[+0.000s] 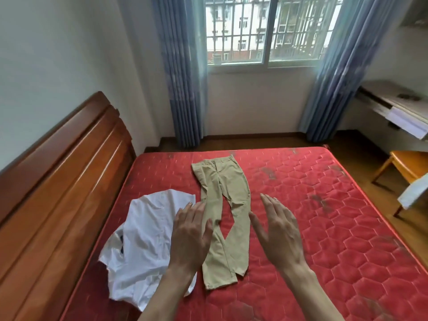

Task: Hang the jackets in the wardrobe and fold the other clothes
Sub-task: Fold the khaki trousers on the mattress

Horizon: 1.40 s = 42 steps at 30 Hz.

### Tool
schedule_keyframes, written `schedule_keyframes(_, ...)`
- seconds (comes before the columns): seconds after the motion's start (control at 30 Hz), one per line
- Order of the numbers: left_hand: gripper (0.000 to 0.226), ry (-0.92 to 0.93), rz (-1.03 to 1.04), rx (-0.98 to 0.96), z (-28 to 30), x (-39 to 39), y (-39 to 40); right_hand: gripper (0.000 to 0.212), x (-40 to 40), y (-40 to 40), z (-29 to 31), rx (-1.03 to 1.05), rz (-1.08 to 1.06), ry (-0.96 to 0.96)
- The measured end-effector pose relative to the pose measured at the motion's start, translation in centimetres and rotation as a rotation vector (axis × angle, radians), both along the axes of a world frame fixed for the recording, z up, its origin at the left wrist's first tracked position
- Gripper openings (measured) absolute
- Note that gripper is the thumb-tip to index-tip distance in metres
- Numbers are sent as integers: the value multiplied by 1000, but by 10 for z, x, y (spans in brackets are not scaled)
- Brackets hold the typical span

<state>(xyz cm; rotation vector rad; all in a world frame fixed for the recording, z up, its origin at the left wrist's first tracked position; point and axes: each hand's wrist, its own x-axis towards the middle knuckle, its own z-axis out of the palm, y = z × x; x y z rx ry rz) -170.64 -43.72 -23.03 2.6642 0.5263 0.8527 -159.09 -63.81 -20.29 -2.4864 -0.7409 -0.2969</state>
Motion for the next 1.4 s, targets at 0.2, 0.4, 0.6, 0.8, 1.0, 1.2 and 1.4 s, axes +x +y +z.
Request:
schedule_keyframes(0.2, 47, 41, -47, -73, -20, 51, 9, 73, 41, 6, -12, -69, -52, 21)
schedule_keyframes(0.4, 47, 86, -27, -35, -40, 107, 18, 71, 97, 17, -32, -104, -41, 2)
schedule_keyframes(0.6, 47, 151, 7, 5, -66, 164, 25, 67, 166, 34, -73, -160, 42, 8)
schedule_keyframes(0.8, 50, 151, 31, 1, -124, 211, 59, 67, 237, 87, -141, -161, 57, 71)
schedule_keyframes(1.0, 49, 120, 64, -61, -249, 265, 105, 71, 289, 139, -265, -113, -12, 187)
schedule_keyframes(1.2, 54, 166, 175, -32, -394, 290, 140, 90, 317, 158, -408, -132, -125, 333)
schedule_keyframes(1.4, 52, 377, 250, -168, -495, 307, 184, 81, 357, 168, -508, -164, -239, 655)
